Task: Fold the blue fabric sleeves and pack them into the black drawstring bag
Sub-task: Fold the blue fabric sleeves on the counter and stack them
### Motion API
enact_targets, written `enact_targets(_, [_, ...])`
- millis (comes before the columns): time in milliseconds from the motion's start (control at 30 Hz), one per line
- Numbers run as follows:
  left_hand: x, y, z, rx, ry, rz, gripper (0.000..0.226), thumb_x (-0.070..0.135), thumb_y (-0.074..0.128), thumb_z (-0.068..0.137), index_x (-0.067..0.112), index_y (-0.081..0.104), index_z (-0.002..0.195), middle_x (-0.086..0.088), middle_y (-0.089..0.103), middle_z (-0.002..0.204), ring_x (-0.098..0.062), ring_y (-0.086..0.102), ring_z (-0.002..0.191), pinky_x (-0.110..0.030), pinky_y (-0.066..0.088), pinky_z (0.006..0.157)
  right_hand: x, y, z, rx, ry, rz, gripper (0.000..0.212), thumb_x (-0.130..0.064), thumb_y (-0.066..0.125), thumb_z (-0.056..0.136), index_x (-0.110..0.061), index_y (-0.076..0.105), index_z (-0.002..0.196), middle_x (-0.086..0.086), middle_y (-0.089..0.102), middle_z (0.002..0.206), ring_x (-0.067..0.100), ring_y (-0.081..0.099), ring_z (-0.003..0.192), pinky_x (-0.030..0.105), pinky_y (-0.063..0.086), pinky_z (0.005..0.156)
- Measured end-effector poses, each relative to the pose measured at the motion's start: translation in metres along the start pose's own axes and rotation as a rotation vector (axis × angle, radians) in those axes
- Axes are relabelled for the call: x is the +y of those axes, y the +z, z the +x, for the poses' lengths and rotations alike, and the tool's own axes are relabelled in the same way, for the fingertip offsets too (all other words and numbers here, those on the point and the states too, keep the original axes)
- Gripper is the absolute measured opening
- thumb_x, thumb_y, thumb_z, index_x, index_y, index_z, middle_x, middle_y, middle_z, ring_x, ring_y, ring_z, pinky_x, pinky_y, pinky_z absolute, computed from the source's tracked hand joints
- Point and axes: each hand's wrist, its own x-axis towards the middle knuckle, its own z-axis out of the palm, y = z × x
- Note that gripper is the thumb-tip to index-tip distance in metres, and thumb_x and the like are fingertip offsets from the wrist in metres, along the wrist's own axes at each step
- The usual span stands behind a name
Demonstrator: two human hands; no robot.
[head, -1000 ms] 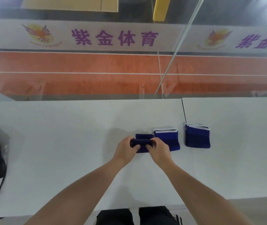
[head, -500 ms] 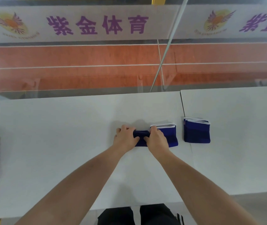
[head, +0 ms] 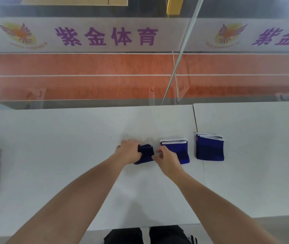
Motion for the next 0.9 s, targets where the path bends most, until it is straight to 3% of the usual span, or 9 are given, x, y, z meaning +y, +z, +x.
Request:
enact_targets(133, [-0.022, -0.013, -0.006, 0.047, -0.058, 0.036, 0.033, 0.031, 0.054, 0.085, 0.028, 0.062, 0.117, -0.003, 0.060, 0.106, -0.027, 0.049, 0.104, -0.040, 0.046, 0.080, -0.002, 0.010, -0.006, -0.037, -0.022, -0.020, 0.024, -0.034, 0.062, 0.097, -0.013, 0.062, 0.108, 0.003, 0.066, 0.094, 0.022, 0.063, 0.087, 0.036, 0.054, 0.081])
enact_targets(267, [-0.033, -0.016, -0.013, 0.086, -0.047, -0.070, 0.039, 0.038, 0.057, 0.087, 0.025, 0.059, 0.125, -0.003, 0.062, 0.110, -0.026, 0.055, 0.101, -0.044, 0.054, 0.084, -0.013, 0.012, -0.007, -0.037, -0.022, -0.065, 0.021, -0.032, 0.056, 0.100, -0.012, 0.063, 0.100, 0.005, 0.068, 0.093, 0.024, 0.064, 0.084, 0.039, 0.055, 0.079])
enact_targets(433, [-0.035, -0.014, -0.018, 0.102, -0.023, -0.138, 0.050, 0.045, 0.054, 0.087, 0.025, 0.052, 0.133, -0.003, 0.059, 0.121, -0.027, 0.055, 0.107, -0.046, 0.054, 0.089, -0.023, 0.002, -0.006, -0.043, -0.030, -0.132, 0.024, -0.032, 0.051, 0.101, -0.011, 0.063, 0.096, 0.005, 0.069, 0.089, 0.024, 0.064, 0.082, 0.042, 0.055, 0.078])
enact_targets(533, [-0.036, -0.014, -0.023, 0.148, 0.006, -0.194, 0.047, 0.042, 0.053, 0.089, 0.023, 0.054, 0.132, -0.002, 0.059, 0.120, -0.026, 0.056, 0.108, -0.046, 0.055, 0.088, -0.028, -0.004, -0.006, -0.053, -0.033, -0.189, 0.029, -0.032, 0.044, 0.103, -0.012, 0.060, 0.090, 0.005, 0.064, 0.083, 0.024, 0.059, 0.077, 0.037, 0.048, 0.071])
enact_targets(667, [-0.026, -0.011, -0.031, 0.271, 0.126, -0.167, 0.035, 0.034, 0.050, 0.093, 0.023, 0.061, 0.124, 0.002, 0.060, 0.121, -0.023, 0.051, 0.113, -0.040, 0.048, 0.096, -0.032, -0.013, -0.009, -0.024, -0.013, -0.210, 0.036, -0.028, 0.043, 0.103, -0.018, 0.046, 0.069, -0.002, 0.054, 0.069, 0.019, 0.050, 0.064, 0.031, 0.041, 0.061])
enact_targets(800, [0.007, -0.012, -0.028, 0.360, 0.291, -0.108, 0.033, 0.028, 0.049, 0.097, 0.021, 0.060, 0.127, 0.003, 0.057, 0.129, -0.021, 0.044, 0.125, -0.035, 0.036, 0.107, -0.029, -0.040, -0.020, 0.049, 0.031, -0.262, 0.029, -0.029, 0.042, 0.103, -0.018, 0.055, 0.080, -0.001, 0.061, 0.078, 0.020, 0.057, 0.070, 0.028, 0.041, 0.058])
enact_targets(900, [0.042, -0.007, -0.022, 0.377, 0.450, -0.005, 0.027, 0.028, 0.046, 0.099, 0.020, 0.059, 0.122, 0.002, 0.057, 0.125, -0.022, 0.046, 0.120, -0.036, 0.038, 0.106, -0.005, -0.063, -0.033, 0.118, 0.060, -0.269, 0.027, -0.029, 0.044, 0.102, -0.016, 0.056, 0.082, -0.001, 0.061, 0.079, 0.021, 0.058, 0.073, 0.032, 0.045, 0.063])
